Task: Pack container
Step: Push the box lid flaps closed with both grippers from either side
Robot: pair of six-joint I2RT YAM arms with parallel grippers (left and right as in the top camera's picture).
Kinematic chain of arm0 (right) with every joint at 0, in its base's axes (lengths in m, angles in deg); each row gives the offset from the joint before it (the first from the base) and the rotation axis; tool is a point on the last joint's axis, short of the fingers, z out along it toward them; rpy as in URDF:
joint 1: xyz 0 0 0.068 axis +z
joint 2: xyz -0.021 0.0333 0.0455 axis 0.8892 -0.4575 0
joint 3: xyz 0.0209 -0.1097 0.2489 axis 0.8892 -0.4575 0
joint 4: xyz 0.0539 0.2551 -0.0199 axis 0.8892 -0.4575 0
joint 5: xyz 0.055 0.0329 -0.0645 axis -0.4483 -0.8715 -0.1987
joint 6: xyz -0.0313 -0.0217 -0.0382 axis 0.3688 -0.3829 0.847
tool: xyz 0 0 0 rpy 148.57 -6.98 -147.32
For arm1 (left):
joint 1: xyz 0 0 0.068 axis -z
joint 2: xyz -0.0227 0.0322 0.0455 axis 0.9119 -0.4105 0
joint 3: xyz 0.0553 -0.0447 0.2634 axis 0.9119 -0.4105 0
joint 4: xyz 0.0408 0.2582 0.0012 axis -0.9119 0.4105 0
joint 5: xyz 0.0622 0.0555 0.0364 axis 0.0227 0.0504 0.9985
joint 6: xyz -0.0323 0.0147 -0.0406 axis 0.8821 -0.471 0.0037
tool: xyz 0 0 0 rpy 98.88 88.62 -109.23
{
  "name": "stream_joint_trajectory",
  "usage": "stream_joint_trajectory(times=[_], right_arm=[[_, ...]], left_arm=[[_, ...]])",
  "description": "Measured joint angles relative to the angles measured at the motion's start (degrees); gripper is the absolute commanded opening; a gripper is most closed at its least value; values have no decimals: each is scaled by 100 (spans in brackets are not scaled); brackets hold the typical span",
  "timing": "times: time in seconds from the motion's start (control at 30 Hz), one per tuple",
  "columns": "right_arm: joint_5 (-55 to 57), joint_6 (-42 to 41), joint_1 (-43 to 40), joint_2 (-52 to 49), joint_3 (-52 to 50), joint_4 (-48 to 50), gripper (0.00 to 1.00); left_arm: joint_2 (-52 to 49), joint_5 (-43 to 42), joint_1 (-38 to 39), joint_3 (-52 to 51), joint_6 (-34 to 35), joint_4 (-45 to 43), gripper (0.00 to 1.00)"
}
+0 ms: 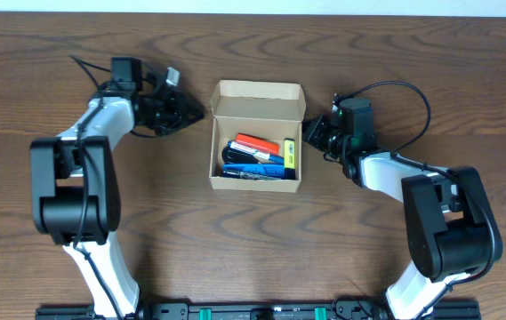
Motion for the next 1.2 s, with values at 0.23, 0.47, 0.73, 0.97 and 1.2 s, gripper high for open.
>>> stream_joint_trajectory(times=[0.23, 0.47, 0.73, 0.97, 1.2], right_arm=[[-44, -358, -52, -160, 13, 503, 1], [-76, -463, -111, -404, 214, 739, 1], [-201, -466, -114, -669, 710, 870, 1], [-629, -457, -195, -704, 750, 1657, 1], [-1462, -389, -514, -704, 752, 2076, 1]], left_arm=[[-293, -146, 282, 590, 173, -2, 6], [-317, -173, 315, 699, 236, 0, 6], [-317, -170, 332, 699, 240, -7, 6], [-317, -221, 319, 699, 240, -15, 6], [-317, -654, 118, 780, 219, -39, 6]])
